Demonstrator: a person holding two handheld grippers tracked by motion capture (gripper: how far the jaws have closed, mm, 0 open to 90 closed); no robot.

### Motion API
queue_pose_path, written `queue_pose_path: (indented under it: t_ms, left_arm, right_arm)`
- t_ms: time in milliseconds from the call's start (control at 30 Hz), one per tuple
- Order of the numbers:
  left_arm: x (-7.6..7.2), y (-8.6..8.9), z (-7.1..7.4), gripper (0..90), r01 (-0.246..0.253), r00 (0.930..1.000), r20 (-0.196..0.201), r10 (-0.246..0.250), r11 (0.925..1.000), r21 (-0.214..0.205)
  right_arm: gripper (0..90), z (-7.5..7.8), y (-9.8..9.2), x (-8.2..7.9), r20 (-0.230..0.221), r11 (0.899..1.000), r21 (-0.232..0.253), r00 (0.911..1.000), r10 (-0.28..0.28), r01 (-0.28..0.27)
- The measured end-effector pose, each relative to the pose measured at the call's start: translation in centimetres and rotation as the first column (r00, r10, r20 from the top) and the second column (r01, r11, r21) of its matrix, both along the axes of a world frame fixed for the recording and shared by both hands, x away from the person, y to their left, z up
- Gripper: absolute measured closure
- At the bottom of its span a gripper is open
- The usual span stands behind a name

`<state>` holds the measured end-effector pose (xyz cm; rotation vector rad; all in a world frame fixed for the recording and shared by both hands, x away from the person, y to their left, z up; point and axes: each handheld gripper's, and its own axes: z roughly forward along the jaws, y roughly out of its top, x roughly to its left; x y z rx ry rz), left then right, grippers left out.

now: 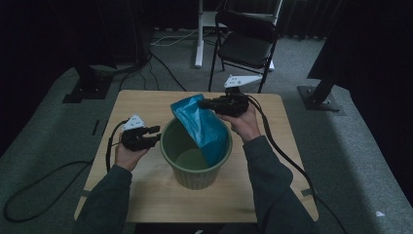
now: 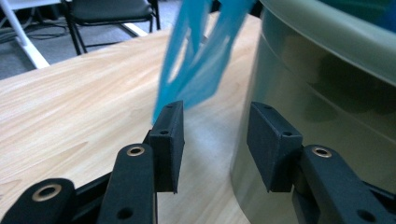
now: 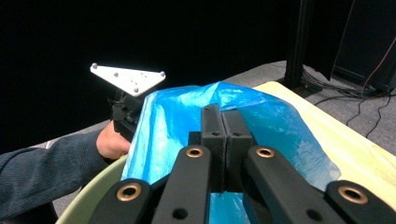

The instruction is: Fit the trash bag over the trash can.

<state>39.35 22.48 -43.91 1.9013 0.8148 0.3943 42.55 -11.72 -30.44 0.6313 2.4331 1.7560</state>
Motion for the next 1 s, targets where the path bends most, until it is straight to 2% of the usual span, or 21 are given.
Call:
queue_pose_path:
  t_ms: [233, 367, 600, 700, 833, 1000]
  left_arm:
    - [0.5, 0.4, 0.6, 56.0, -0.03, 0.9994, 0.017, 0.03, 0.9995, -0.014]
    - [0.8, 0.6, 1.5, 56.0, -0.033, 0.9989, 0.031, 0.035, 0.998, -0.054]
    - [1.0, 0.7, 3.0, 56.1, 0.014, 0.9994, 0.032, -0.011, 0.9968, -0.079]
    - [1.0, 0.6, 3.5, 56.7, 0.027, 0.9991, 0.036, -0.024, 0.9946, -0.1]
    - [1.3, 0.4, 3.9, 56.6, 0.043, 0.9988, 0.029, -0.04, 0.9942, -0.098]
    - [1.1, -0.1, 4.6, 56.6, 0.074, 0.9964, 0.049, -0.069, 0.9917, -0.105]
  right_arm:
    - [89.8, 0.6, 0.8, 0.3, 0.002, 1.0, 0.01, 0.9999, 0.012, -0.012]
    - [89.7, 0.9, 1.1, 0.4, 0.012, 1.0, -0.001, 0.9999, 0.003, -0.003]
    - [89.6, 0.7, 1.3, 0.9, 0.014, 0.999, -0.043, 0.9996, -0.026, 0.027]
    - [89.6, 0.6, 1.3, 1.1, 0.009, 0.999, -0.03, 0.9995, -0.031, 0.031]
    - [89.6, 0.7, 1.4, 1.1, 0.012, 0.999, -0.026, 0.9991, -0.041, 0.042]
    - [89.6, 0.8, 1.9, 1.0, 0.014, 0.999, -0.029, 0.9993, -0.035, 0.035]
